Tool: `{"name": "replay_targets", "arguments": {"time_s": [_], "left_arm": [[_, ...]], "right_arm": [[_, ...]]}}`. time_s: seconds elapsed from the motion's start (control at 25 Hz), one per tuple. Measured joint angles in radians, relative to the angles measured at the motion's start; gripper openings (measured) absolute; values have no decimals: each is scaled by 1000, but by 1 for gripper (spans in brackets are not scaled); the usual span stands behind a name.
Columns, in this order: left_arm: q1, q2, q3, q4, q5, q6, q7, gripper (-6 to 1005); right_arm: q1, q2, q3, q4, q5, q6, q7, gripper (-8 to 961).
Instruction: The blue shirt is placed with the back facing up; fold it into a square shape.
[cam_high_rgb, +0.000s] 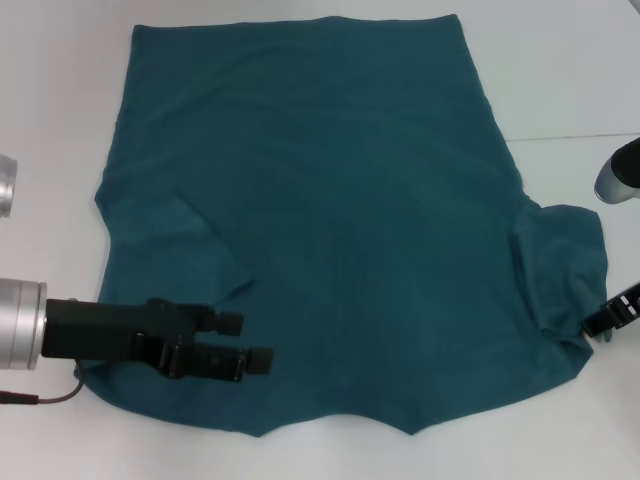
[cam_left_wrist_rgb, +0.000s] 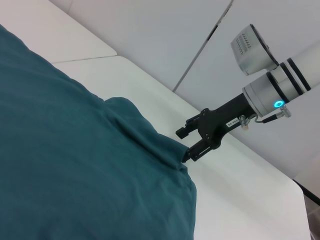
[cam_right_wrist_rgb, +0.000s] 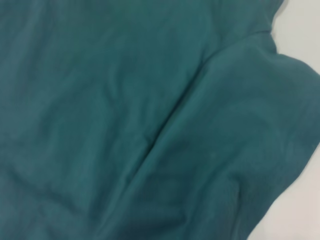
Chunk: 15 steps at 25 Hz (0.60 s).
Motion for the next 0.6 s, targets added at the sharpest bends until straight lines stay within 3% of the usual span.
{"name": "replay_targets", "arguments": {"time_s": [0.6], "left_arm": [[0, -1, -1, 0, 0, -2, -1, 919]], "right_arm": [[13, 2, 2, 27, 1, 28, -2, 536]]}}
